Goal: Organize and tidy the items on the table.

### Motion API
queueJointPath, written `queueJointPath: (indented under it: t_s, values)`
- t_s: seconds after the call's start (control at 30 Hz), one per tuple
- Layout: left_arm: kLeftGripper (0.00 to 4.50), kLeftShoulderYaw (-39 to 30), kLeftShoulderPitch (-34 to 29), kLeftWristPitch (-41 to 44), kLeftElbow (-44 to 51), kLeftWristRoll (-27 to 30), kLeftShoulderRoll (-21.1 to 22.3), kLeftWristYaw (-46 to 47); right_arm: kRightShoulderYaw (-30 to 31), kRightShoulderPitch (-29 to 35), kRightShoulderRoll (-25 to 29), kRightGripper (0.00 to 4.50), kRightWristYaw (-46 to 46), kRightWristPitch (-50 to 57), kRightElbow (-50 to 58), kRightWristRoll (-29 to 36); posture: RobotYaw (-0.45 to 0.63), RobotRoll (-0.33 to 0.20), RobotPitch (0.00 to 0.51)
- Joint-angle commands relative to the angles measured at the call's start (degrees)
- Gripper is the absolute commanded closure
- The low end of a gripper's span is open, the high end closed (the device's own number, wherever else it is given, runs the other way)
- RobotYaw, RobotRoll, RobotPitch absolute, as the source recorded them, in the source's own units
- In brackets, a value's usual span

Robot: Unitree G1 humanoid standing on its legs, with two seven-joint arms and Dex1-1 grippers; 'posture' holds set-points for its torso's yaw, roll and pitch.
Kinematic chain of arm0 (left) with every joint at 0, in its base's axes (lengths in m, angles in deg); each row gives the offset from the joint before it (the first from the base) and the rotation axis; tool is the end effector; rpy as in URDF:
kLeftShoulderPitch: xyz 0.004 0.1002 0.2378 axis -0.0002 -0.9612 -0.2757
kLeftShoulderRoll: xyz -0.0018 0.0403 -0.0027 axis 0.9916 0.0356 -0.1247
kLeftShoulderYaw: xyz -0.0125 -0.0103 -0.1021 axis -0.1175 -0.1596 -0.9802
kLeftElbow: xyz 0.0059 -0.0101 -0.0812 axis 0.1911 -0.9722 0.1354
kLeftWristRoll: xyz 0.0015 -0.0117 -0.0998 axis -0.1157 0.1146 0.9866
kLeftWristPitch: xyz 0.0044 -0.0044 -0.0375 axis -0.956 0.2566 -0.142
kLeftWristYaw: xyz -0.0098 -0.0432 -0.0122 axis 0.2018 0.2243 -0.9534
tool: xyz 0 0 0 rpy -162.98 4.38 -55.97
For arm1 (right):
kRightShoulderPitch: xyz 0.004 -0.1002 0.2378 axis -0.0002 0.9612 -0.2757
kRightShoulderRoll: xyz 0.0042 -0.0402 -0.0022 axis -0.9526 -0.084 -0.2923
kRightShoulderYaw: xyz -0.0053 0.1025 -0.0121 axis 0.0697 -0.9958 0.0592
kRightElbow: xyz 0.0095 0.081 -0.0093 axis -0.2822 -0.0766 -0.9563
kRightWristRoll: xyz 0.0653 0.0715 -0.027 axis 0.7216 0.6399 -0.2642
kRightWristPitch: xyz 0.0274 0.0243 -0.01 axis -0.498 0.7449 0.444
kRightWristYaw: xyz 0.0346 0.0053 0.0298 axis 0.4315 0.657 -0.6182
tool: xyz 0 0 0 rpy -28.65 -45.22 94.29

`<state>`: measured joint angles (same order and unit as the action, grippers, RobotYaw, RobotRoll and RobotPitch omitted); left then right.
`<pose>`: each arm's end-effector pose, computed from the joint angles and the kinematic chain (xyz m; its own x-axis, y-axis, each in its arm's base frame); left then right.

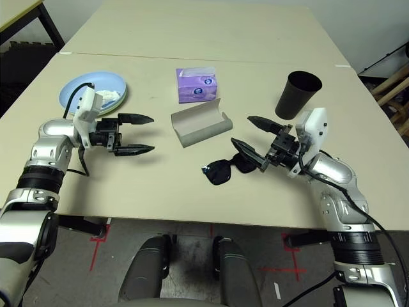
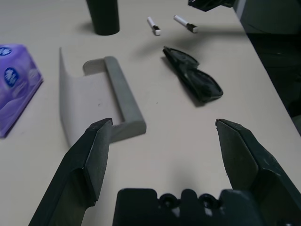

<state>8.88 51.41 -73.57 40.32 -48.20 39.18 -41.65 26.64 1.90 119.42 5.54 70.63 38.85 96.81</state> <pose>0.3282 0.2413 0.1687 0.1390 -0.9697 -0.2009 0.9654 0.0875 0.2456 0.2468 -0.2522 0.1466 0.6015 0.7954 0.0746 -0.7655 0.6006 -0.2310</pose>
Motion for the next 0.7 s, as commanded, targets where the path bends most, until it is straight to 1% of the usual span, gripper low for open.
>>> queueJointPath:
  t_s: [0.03,0.13,0.23,0.3,0.4,0.53,0.7]
  values:
    - [0.03,0.65,-0.48,-0.51,2.04,0.66,-0.67,0.28,1.92,-1.8,2.36,0.0,-0.7,4.52,4.02,0.06,0.11,0.0,0.216]
    - [0.03,0.52,-1.27,0.4,4.24,1.33,-1.3,1.41,2.44,-2.72,5.73,0.0,-1.21,8.99,7.71,0.36,0.12,0.0,0.223]
    - [0.03,0.72,-2.87,1.16,6.94,1.89,-1.56,2.54,3.39,-3.71,9.89,0.0,-2.0,12.43,10.64,-0.81,0.11,0.0,0.23]
    - [0.03,0.75,-4.08,1.32,8.42,2.18,-1.52,3.09,5.86,-5.47,14.15,0.0,-3.41,15.14,12.82,-3.17,0.11,0.0,0.233]
    - [0.03,0.7,-4.99,1.56,9.67,2.54,-1.56,3.74,9.97,-8.3,18.62,0.0,-5.06,17.72,14.94,-6.63,0.12,0.0,0.24]
    - [0.03,0.93,-5.63,1.57,10.72,2.48,-1.85,4.42,14.27,-11.97,21.66,0.0,-8.13,18.83,17.03,-9.37,0.13,0.0,0.25]
    - [0.03,1.32,-7.13,1.8,12.92,2.65,-2.63,5.56,19.82,-17.01,25.07,0.0,-12.64,18.32,18.32,-15.09,0.13,0.0,0.264]
